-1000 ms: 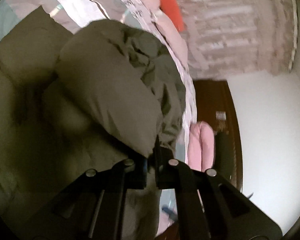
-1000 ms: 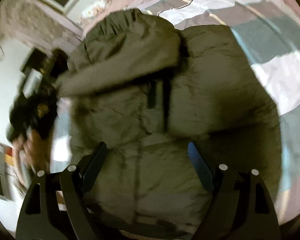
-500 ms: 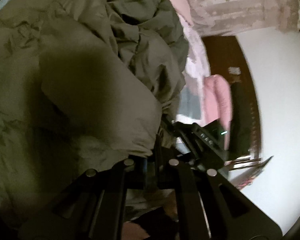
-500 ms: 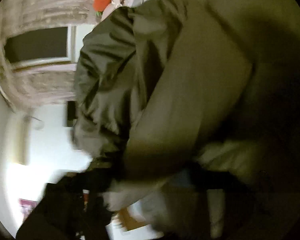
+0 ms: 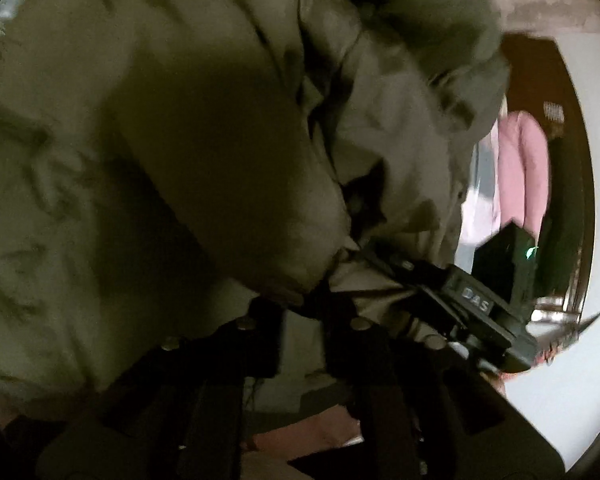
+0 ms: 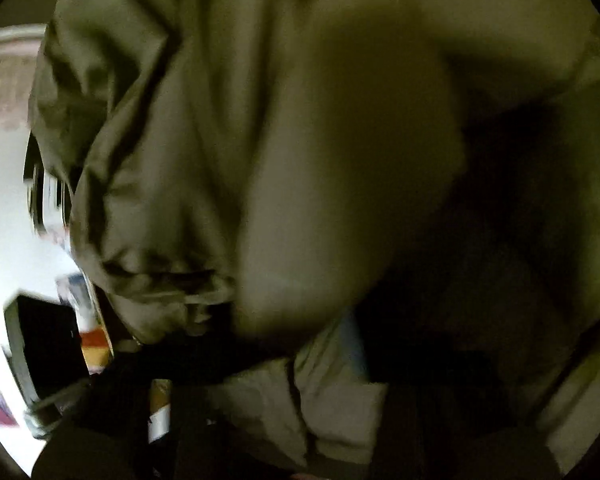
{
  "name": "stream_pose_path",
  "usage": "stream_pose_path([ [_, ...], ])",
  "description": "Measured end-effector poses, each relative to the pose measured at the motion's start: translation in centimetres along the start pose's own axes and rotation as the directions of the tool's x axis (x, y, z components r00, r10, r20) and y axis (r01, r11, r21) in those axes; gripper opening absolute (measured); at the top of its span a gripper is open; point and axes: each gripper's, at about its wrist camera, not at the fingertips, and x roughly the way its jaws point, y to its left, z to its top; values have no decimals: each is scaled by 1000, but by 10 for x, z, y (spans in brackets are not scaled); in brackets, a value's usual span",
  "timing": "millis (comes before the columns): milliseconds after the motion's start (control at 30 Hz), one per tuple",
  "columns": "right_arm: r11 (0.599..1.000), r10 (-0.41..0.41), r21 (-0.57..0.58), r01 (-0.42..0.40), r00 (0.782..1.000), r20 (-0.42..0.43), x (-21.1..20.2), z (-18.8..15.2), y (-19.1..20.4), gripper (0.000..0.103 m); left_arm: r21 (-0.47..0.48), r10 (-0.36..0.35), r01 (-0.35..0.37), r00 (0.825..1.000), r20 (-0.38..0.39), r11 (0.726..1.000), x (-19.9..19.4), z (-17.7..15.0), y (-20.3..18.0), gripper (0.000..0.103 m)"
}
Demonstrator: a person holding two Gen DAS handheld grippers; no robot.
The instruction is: Fold large clothes
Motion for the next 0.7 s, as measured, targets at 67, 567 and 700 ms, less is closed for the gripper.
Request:
stream_pose_path([
  [67,996,-78,-35,82,991,109,-24,6,8,75,-2,63,-63,991,118,998,-29,0,3,38],
  [567,891,94,-445,87,925,369,-43,23,93,51,138,170,-243,899,403,960,-51,29,-13,58],
  [700,882,-31,-430,192,935,353,-9,32,97,49,115,245,-299,907,342,947,-24,41,6,63],
])
